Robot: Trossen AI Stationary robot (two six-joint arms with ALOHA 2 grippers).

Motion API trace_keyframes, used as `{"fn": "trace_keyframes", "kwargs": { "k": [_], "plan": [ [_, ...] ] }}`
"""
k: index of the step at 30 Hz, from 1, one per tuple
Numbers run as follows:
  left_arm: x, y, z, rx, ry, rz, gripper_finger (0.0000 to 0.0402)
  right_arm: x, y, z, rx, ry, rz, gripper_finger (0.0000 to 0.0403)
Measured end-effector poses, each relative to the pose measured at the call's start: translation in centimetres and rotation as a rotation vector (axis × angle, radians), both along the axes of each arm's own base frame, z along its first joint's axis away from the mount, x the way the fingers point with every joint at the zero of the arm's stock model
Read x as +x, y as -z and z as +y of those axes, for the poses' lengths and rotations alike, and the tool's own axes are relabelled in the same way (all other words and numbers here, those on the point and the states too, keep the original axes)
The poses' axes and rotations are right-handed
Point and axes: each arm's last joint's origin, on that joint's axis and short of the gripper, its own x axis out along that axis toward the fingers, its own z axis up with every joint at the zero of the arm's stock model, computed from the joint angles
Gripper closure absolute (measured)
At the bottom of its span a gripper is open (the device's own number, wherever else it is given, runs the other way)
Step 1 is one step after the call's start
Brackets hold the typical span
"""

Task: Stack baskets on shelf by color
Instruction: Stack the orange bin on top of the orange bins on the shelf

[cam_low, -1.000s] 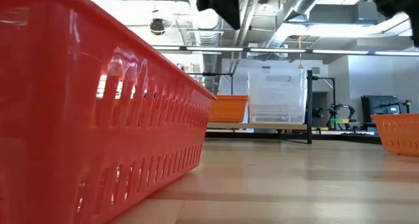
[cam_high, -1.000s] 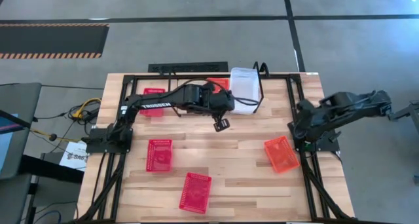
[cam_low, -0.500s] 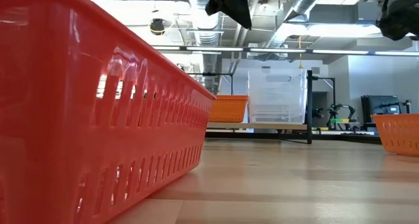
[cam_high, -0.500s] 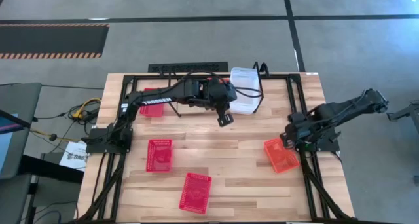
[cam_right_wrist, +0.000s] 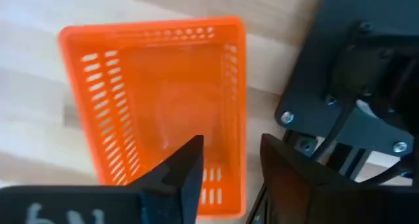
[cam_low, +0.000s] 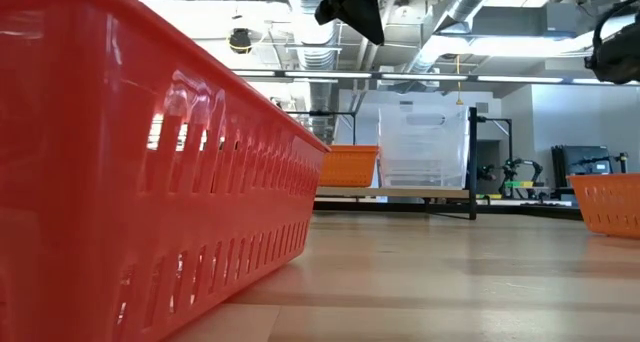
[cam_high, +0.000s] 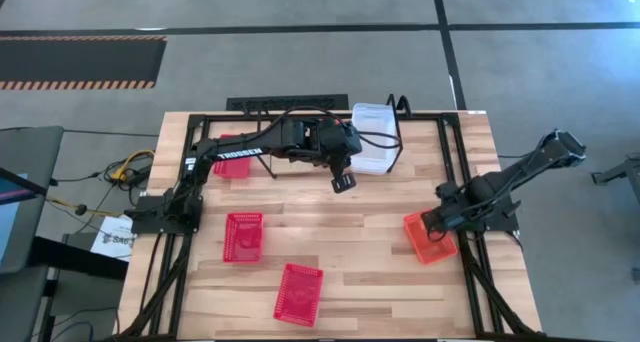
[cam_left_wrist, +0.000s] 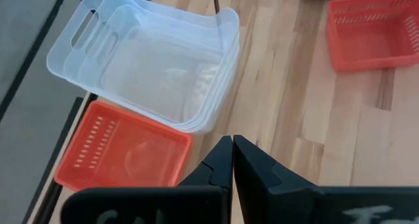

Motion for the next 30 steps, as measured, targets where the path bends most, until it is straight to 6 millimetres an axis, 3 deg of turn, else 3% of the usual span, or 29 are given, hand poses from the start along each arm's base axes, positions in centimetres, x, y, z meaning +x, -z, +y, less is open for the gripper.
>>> {"fn": "trace_keyframes", "kwargs": {
  "k": [5,15,20,23,30],
  "plan": [
    [0.0,0.0,0.0,0.004,0.007,0.002,0.0401,0.6,0.7,0.7,-0.031,0.030,0.051,0.0211],
    [0.0,0.0,-0.1,0.001,0.049,0.010,0.0401,1.4,1.0,1.1,-0.035,0.105,0.071,0.0215],
    [0.0,0.0,-0.1,0.003,0.076,0.014,0.0401,3.6,0.6,2.5,0.101,0.108,-0.173,0.0217],
    [0.0,0.0,-0.1,0.007,0.090,0.018,0.0401,4.6,0.8,3.2,0.098,0.086,-0.254,0.0222],
    [0.0,0.0,-0.1,0.020,0.118,0.026,0.0402,5.9,3.1,4.6,0.088,0.087,-0.139,0.0219]
  ]
}}
